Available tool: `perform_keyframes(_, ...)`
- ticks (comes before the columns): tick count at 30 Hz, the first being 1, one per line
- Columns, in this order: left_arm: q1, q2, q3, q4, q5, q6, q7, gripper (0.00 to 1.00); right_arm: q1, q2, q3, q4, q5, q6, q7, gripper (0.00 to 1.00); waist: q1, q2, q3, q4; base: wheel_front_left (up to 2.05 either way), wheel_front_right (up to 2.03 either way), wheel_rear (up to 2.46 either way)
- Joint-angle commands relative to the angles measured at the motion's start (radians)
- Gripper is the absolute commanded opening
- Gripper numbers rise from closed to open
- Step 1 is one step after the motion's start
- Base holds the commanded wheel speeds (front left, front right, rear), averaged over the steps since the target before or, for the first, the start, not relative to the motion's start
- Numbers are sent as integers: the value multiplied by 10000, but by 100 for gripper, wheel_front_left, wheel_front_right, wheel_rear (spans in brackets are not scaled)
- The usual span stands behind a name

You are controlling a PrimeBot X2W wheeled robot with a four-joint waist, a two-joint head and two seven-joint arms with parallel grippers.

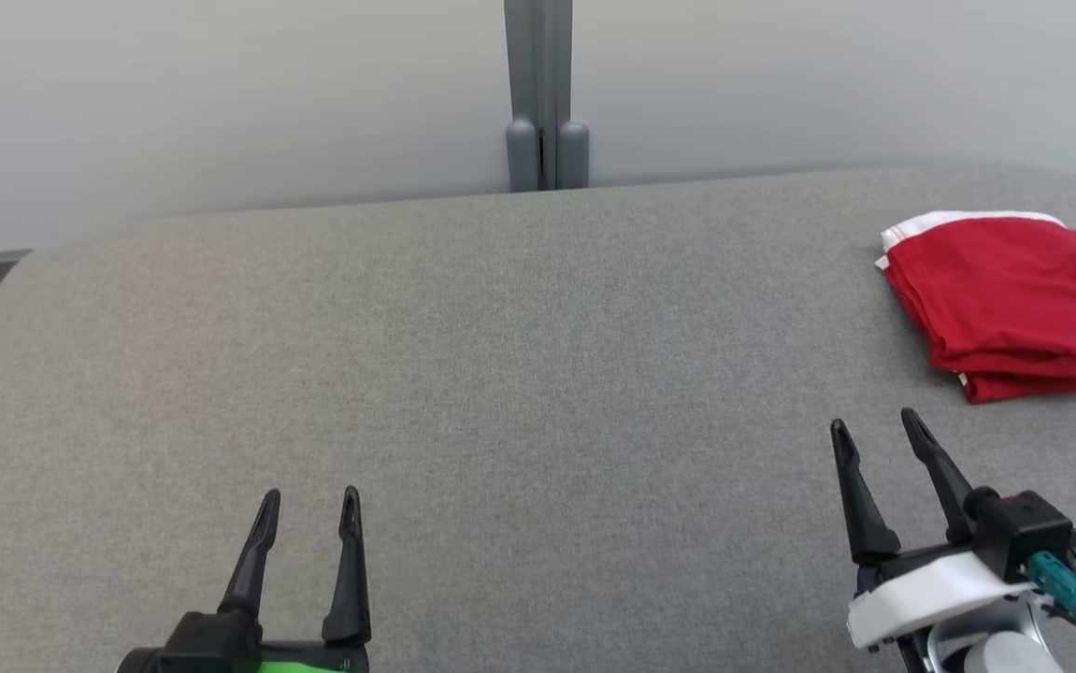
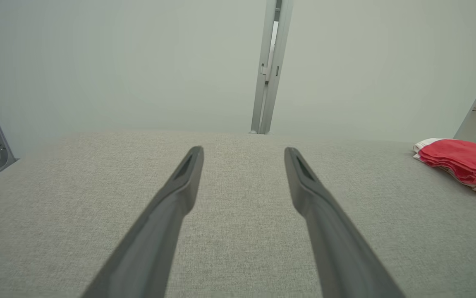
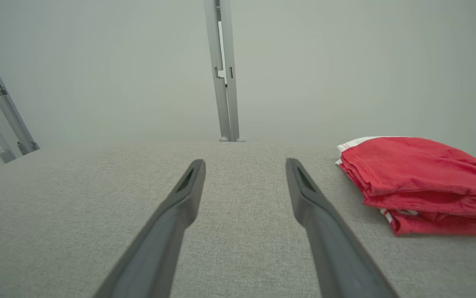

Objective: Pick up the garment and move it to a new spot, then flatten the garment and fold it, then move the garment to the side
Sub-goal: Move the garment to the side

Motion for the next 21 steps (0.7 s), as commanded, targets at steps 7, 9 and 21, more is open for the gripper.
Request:
perform_keyframes(7, 769, 24, 273, 195, 23, -121, 2, 100, 1277, 373, -190, -407, -180, -12, -20, 100, 0, 0, -1069, -28, 0, 0, 0)
perform_keyframes(9, 889, 24, 312, 329, -40, -115, 4, 100, 1437, 421, -151, -379, -111, -12, -20, 100, 0, 0, -1160, -76, 0, 0, 0)
perform_keyframes(21, 1246, 23, 368, 752, -53, -91, 3, 100, 1714, 377, -20, -227, -47, -12, -20, 100, 0, 0, -1421, -85, 0, 0, 0)
